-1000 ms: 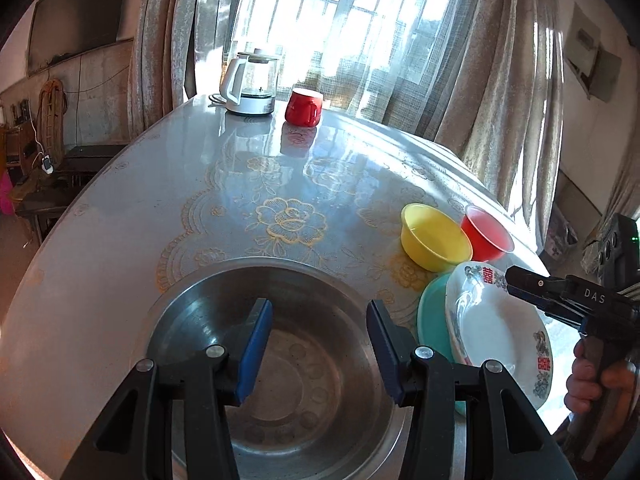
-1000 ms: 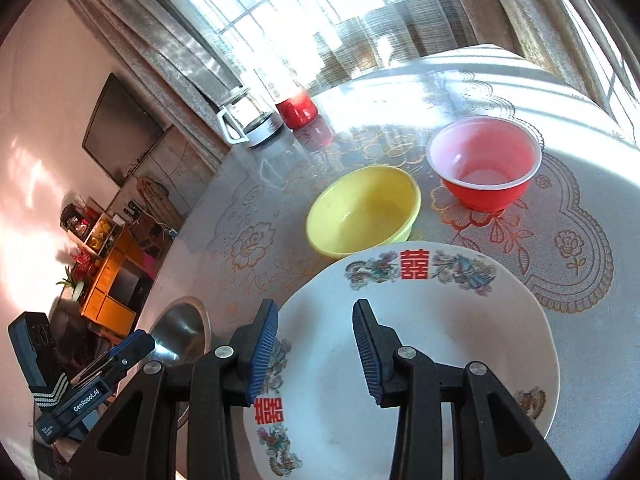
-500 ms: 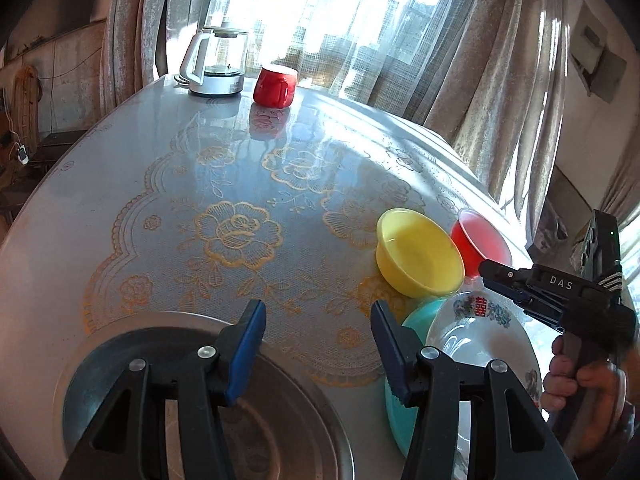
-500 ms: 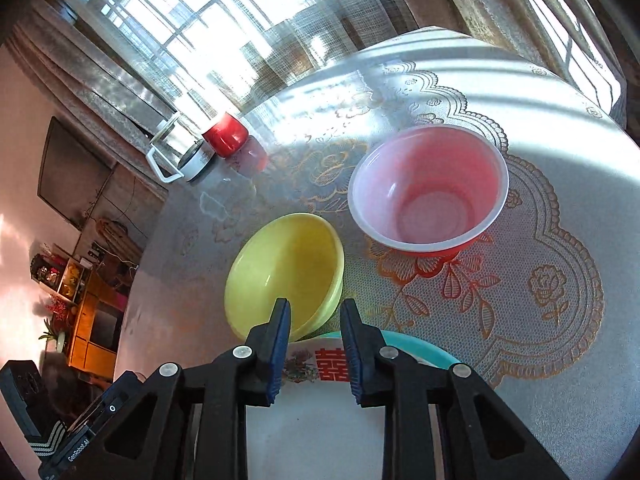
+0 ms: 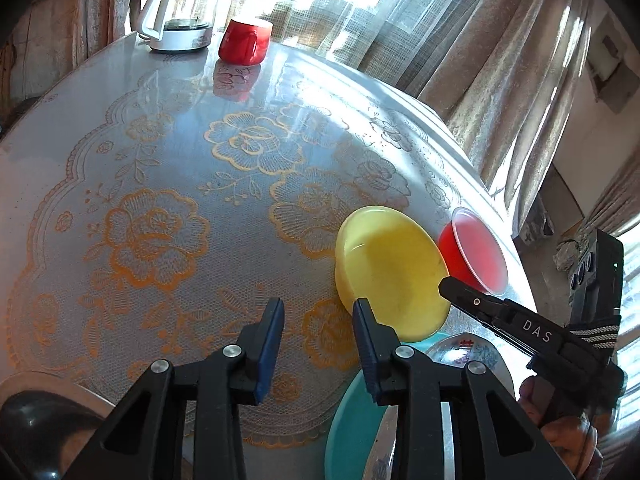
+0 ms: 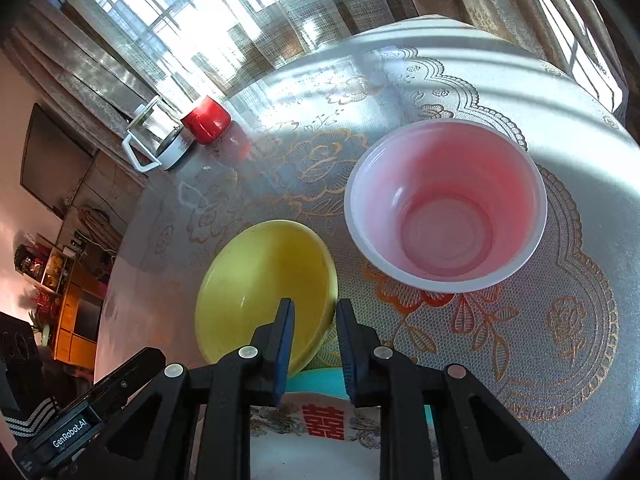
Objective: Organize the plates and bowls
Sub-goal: 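Grasp the rim of the yellow bowl with the right gripper, then lift the yellow bowl and carry it over the steel bowl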
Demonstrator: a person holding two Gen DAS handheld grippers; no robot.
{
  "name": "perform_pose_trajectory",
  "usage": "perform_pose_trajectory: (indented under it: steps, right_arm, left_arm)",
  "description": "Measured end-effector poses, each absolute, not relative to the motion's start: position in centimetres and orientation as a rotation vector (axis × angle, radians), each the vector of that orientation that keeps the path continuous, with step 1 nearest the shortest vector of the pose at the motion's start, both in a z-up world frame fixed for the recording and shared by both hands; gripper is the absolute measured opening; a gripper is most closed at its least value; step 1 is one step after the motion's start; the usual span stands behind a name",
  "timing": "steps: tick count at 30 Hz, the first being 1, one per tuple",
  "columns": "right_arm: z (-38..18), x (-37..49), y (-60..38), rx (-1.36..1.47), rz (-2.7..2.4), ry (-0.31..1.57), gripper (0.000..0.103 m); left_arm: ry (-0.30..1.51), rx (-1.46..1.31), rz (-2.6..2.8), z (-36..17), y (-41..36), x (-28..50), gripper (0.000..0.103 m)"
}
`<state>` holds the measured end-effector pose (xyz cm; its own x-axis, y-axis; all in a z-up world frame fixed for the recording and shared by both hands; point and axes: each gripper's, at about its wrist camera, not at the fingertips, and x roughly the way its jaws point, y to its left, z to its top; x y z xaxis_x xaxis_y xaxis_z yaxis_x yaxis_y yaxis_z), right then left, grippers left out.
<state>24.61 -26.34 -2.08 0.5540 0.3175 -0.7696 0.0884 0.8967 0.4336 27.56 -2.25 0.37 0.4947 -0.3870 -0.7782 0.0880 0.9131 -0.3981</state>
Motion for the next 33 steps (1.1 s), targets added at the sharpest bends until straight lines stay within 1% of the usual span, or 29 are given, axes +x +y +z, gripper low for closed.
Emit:
perform_pose_trajectory:
  steps: [2, 6, 9, 11, 17, 23, 33]
  right_arm:
    - [-2.4, 24.8, -26.4, 0.458, 0.143, 0.993, 0.018]
    - [-3.0, 25.1, -26.2, 0.448, 0.143, 1.01, 0.017]
    - [-3.3, 25.4, -25.9, 0.448, 0.148, 1.019, 0.014]
    - [-3.3, 25.4, -25.7, 0.435, 0.146, 1.017, 0.013]
    - [-2.9, 25.2, -25.7, 0.441, 0.167, 0.996, 0.013]
    - [-1.3, 24.6, -24.5, 0.423, 0.201, 0.958, 0.013]
    - [1.0, 21.7, -22.8, 0.426, 0.267, 0.909, 0.013]
  left_arm:
    - [1.034, -0.338, -0.31, -0.1, -2.8, 28.1, 0.035]
    - [1.07, -0.377, -0.336, -0.9, -3.6, 29.2, 0.035]
    - [1.07, -0.369, -0.374, -1.0, -4.6, 29.5, 0.024]
    - [1.036, -0.334, -0.354, -0.6, -5.1, 29.3, 0.024]
    - [0.983, -0.355, -0.373, 0.6, -3.9, 28.2, 0.024]
    - [0.938, -0.37, -0.356, 2.0, -2.5, 26.8, 0.024]
    - [0.841, -0.326, -0.359, 5.0, -1.0, 22.1, 0.024]
